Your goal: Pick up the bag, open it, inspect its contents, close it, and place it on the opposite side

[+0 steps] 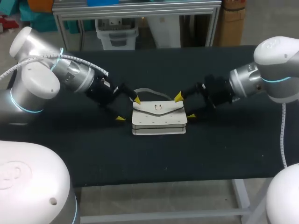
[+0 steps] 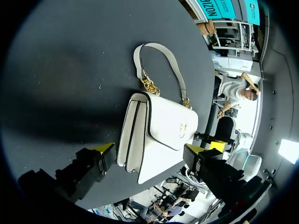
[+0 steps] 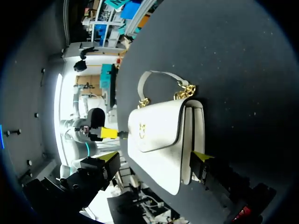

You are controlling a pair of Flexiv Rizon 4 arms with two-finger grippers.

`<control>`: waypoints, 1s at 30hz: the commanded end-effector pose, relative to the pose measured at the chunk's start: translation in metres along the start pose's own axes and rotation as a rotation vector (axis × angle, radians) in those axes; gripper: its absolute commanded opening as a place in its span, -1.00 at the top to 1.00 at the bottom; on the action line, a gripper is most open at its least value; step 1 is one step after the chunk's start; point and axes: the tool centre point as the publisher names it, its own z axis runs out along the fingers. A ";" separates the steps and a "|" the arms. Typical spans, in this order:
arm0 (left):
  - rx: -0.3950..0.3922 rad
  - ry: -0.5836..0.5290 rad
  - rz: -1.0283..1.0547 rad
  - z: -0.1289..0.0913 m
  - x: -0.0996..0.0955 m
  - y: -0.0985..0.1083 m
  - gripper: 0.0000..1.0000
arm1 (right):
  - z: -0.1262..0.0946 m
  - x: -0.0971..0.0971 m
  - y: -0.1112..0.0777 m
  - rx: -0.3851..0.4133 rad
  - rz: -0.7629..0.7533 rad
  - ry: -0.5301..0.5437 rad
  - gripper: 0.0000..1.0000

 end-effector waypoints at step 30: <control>-0.004 -0.116 0.004 -0.044 -0.019 -0.009 -1.00 | 0.022 -0.022 -0.006 0.079 0.045 -0.041 0.87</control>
